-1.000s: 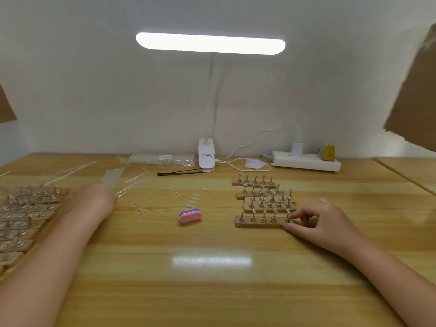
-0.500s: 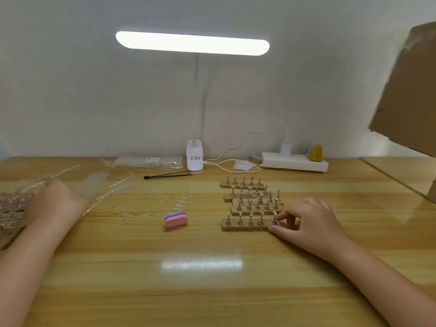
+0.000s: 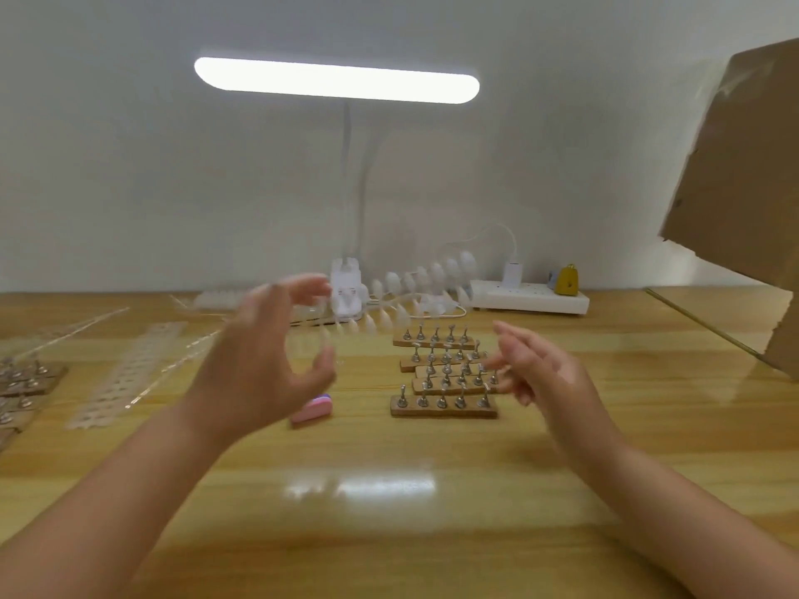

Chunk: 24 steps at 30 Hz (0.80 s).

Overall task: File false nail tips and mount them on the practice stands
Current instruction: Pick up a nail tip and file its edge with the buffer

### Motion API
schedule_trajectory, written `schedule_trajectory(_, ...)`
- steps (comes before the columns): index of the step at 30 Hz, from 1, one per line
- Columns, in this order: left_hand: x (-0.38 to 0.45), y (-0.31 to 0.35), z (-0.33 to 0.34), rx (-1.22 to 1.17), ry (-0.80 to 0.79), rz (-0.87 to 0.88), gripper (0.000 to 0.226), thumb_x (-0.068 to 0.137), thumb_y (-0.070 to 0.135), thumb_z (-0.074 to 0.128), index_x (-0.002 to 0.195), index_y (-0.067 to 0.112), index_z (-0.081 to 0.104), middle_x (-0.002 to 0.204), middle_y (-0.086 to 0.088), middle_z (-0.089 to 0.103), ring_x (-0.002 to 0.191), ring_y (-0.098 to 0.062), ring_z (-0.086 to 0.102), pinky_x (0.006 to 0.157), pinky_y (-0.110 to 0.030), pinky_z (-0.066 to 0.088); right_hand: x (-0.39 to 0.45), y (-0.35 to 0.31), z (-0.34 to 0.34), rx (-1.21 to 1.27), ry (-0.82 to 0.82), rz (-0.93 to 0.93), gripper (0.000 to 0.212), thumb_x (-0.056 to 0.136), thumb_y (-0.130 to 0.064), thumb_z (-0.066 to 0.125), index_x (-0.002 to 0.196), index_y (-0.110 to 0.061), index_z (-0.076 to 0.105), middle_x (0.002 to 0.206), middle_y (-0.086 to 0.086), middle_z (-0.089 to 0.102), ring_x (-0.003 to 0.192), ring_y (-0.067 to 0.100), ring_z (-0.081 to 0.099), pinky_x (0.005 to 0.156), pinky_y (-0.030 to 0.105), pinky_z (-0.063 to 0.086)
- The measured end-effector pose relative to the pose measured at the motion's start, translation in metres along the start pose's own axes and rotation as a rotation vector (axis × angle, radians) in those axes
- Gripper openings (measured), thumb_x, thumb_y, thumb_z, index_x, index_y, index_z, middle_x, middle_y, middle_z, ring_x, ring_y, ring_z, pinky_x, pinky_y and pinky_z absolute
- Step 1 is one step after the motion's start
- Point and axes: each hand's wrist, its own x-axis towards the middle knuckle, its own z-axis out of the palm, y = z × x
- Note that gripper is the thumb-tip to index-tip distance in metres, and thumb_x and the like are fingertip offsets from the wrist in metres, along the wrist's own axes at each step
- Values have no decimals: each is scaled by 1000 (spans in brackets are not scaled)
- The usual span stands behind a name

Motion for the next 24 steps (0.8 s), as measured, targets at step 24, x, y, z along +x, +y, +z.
schedule_trajectory(24, -24, 53, 52, -1157, -58, -876, 26, 62, 43, 76, 81, 25, 76, 80, 2, 69, 60, -9, 58, 63, -27, 43, -21, -9, 43, 547, -82, 241, 36, 62, -32, 79, 93, -14, 76, 95, 14, 74, 79, 26, 73, 48, 22, 50)
